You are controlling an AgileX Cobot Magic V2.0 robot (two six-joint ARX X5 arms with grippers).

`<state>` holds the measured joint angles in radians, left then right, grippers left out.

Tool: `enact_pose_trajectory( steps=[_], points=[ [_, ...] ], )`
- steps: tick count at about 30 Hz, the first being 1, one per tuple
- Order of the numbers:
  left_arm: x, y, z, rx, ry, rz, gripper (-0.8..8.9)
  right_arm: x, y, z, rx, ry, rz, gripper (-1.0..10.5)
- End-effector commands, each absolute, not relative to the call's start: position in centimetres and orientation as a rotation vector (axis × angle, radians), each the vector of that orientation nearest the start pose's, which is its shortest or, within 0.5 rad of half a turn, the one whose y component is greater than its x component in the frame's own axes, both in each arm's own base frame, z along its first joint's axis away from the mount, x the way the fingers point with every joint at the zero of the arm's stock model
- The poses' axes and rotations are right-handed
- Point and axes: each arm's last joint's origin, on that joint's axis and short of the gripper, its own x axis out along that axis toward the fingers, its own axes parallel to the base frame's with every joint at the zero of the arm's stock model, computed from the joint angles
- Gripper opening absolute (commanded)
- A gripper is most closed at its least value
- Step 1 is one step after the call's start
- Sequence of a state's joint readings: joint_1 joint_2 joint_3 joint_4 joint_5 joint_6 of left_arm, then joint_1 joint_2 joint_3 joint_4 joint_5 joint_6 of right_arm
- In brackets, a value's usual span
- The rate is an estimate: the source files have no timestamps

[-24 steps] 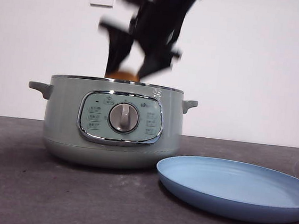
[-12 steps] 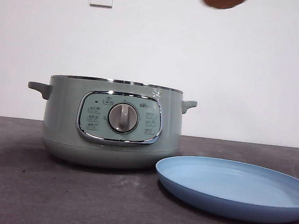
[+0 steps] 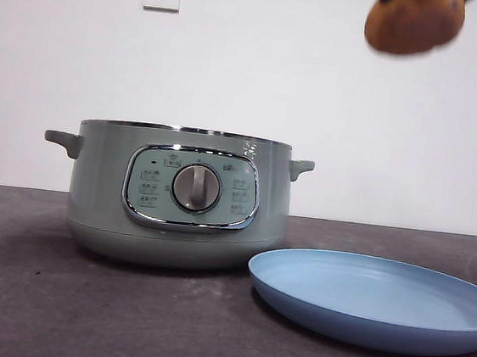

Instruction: Take the potato out from the steamer,put the potato on the plate,close the lid

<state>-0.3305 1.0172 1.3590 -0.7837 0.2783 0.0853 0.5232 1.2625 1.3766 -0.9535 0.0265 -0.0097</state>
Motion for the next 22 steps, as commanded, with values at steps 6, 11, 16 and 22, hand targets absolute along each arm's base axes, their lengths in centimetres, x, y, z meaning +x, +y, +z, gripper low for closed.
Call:
enact_pose_trajectory(
  steps=[6, 11, 16, 22],
  points=[
    [18.7, -7.5, 42.5, 0.115, 0.38, -0.647, -0.09, 21.3, 12.3, 27.7, -0.203, 0.933, 0.465, -0.1],
    [20.6, -8.3, 41.8, 0.139, 0.372, -0.655, -0.09, 21.1, 12.3, 23.2, -0.15, 0.942, 0.489, -0.1],
    [22.9, -9.6, 40.6, 0.17, 0.388, -0.678, -0.09, 20.6, 12.1, 20.1, -0.142, 0.949, 0.491, -0.1],
    [26.0, -11.4, 38.3, 0.203, 0.437, -0.704, -0.09, 20.6, 12.1, 18.6, -0.135, 0.928, 0.49, -0.1]
  ],
)
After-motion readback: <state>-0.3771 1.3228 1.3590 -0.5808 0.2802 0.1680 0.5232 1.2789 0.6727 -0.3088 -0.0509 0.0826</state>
